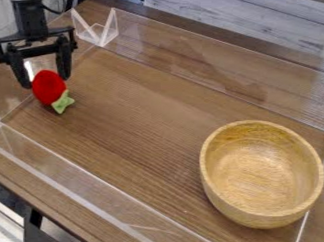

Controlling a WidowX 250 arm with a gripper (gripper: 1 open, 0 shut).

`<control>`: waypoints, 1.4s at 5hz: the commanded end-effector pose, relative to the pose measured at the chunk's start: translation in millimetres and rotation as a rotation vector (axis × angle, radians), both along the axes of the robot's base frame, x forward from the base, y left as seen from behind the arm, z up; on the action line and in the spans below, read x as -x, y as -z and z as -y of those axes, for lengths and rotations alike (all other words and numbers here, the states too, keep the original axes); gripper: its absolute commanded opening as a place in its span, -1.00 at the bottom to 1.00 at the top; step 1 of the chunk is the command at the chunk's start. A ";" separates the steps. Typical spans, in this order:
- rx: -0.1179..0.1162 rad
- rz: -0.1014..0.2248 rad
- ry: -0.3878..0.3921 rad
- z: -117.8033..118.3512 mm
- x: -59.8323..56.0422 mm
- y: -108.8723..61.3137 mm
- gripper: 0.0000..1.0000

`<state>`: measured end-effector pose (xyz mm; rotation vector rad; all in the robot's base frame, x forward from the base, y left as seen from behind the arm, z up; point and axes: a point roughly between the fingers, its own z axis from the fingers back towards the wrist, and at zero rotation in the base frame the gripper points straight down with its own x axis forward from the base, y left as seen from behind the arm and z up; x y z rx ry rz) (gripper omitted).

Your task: Move the red object to the left side of the table

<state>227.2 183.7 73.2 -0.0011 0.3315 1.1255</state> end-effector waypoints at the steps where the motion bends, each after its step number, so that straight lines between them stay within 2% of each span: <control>1: -0.027 0.040 0.000 1.9 -11.8 -18.4 1.00; 2: -0.014 0.034 -0.003 -2.7 -16.5 -8.5 1.00; 3: 0.013 0.059 0.068 14.8 -23.1 -15.7 -1.00; 4: 0.031 0.074 0.108 27.0 -26.6 -20.7 1.00; 5: 0.060 0.088 0.211 38.7 -30.0 -22.8 1.00; 6: 0.102 0.100 0.390 58.4 -35.9 -22.9 1.00; 7: 0.147 0.121 0.498 69.2 -34.7 -30.2 1.00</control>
